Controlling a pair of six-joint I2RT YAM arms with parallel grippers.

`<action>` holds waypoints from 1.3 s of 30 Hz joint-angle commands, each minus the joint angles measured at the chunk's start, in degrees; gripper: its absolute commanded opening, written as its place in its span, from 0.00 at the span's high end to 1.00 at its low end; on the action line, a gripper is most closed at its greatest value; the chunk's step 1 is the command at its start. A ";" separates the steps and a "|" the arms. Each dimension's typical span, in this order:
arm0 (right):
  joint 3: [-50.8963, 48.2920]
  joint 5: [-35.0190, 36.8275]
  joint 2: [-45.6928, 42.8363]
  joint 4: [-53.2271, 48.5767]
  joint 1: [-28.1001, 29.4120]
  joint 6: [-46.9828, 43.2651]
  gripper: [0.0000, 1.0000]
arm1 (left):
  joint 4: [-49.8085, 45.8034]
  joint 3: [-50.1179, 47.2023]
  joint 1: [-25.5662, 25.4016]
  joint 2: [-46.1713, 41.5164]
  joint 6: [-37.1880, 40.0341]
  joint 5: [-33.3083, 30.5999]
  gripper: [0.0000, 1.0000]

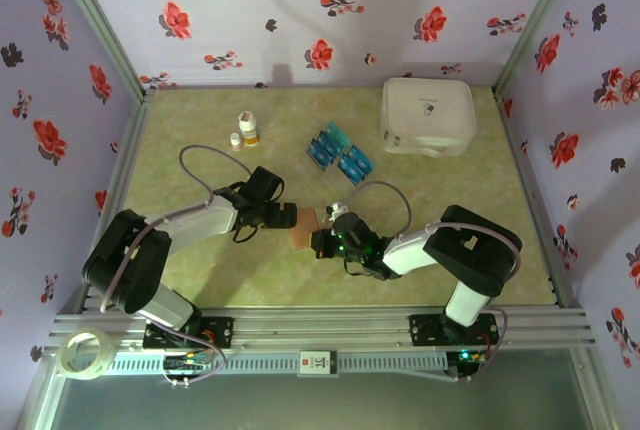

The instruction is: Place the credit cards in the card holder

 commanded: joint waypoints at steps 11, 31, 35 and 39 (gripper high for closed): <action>9.66 -0.25 -9.51 -23.01 -0.47 -5.20 0.75 | -1.05 -2.12 -1.64 3.02 -1.47 -7.11 0.00; 27.93 4.41 -5.62 -54.72 -7.62 -12.60 0.60 | 0.03 -3.02 -2.28 4.15 -1.39 -8.27 0.00; 29.54 4.11 -3.15 -54.91 -7.55 -13.11 0.66 | 0.09 -3.25 -2.26 4.04 -1.41 -8.33 0.00; 30.44 4.35 -1.75 -55.08 -7.58 -13.52 0.72 | 0.29 -3.45 -2.25 4.13 -1.42 -8.32 0.00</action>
